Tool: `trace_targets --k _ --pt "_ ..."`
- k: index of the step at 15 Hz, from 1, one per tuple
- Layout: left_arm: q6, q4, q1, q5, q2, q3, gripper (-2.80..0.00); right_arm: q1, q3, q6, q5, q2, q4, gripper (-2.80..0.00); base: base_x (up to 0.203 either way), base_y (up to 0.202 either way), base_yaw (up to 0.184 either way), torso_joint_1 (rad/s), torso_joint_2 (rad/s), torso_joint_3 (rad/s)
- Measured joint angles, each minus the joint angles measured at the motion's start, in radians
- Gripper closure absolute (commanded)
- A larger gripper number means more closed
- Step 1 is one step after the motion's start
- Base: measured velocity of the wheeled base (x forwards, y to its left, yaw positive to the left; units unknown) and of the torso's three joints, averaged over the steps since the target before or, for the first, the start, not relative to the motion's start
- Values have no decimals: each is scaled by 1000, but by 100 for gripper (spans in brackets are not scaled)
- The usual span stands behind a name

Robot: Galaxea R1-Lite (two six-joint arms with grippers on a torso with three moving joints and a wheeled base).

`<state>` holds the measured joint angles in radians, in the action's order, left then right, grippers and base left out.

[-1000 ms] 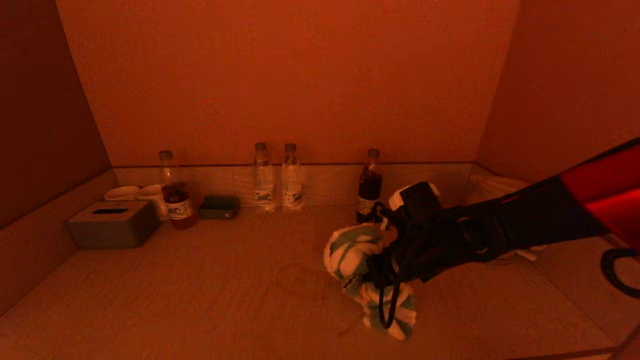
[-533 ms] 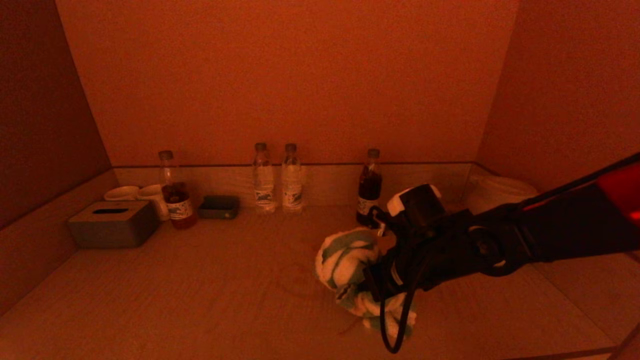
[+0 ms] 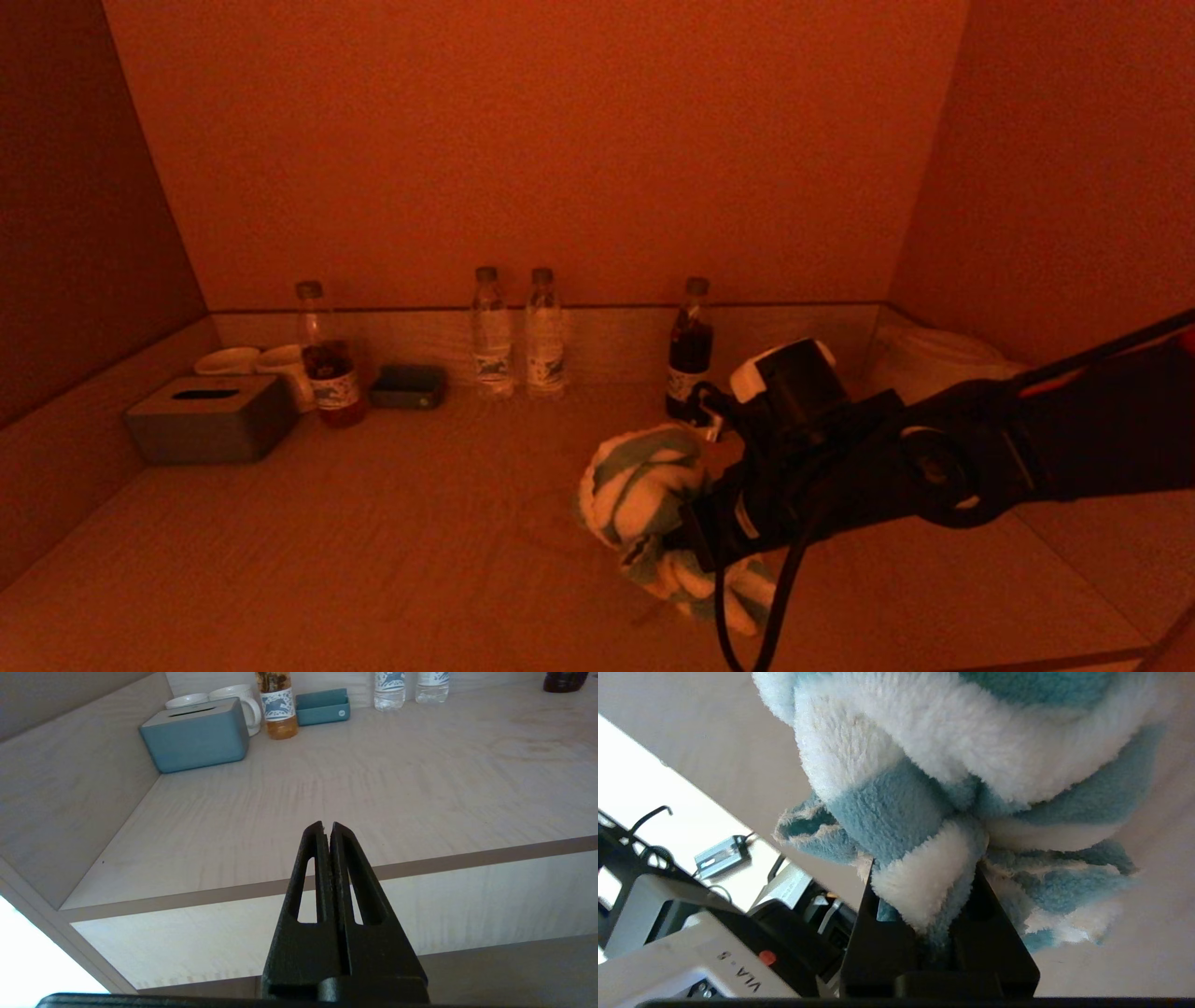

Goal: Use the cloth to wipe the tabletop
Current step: Sweep the stains on the table

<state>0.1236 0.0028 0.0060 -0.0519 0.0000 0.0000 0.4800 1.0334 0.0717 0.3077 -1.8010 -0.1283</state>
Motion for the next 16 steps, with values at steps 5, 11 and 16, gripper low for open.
trace_targets --k 5,11,16 --pt "0 0 -1 1 0 0 0 26 -3 1 2 15 -1 0 0 0 0 0 0 0" --pt "0 0 0 0 0 0 0 63 -11 3 2 26 -1 0 0 0 0 0 0 0" --pt "0 0 -1 1 0 0 0 99 -24 2 2 44 0 0 0 0 0 0 0 0"
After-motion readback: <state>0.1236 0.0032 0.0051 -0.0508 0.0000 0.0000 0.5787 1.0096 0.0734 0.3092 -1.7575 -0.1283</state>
